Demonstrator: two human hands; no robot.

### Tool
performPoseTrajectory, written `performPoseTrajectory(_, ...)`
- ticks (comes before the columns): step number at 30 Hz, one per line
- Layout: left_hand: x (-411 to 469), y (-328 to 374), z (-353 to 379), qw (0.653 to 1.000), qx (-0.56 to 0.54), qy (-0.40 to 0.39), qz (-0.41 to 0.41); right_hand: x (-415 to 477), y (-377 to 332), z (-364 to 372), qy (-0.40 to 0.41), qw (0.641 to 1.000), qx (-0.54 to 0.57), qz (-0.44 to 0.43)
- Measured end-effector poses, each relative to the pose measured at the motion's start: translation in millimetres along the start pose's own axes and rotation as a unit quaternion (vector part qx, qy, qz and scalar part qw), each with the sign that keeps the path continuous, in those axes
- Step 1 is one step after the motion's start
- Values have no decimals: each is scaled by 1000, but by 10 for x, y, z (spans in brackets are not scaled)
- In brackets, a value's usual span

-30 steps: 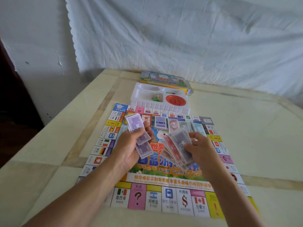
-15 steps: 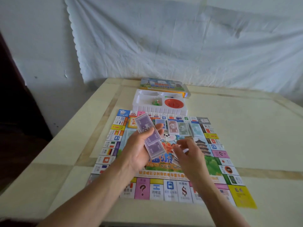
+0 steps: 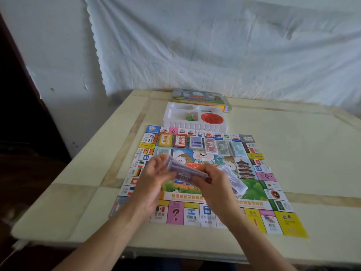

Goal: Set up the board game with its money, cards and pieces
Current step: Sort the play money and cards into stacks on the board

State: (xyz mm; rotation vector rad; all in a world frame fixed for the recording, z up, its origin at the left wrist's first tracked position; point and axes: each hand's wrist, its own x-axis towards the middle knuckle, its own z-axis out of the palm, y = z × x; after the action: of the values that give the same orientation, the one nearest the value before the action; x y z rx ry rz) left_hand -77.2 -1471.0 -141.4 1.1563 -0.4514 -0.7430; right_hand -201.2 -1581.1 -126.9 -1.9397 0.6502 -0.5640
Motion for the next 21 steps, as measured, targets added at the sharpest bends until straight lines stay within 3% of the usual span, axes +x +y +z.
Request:
performPoseTrajectory(2, -19, -5, -102, 993, 111, 37, 12, 4, 59, 14, -14, 990, -135, -35)
performPoseTrajectory(4, -50, -60, -121, 984, 176, 22, 20, -1, 109, 65, -30, 977, -208, -46)
performPoseTrajectory(21, -114, -141, 92, 948, 316, 14, 24, -20, 158, 197, -46, 948, -301, -90)
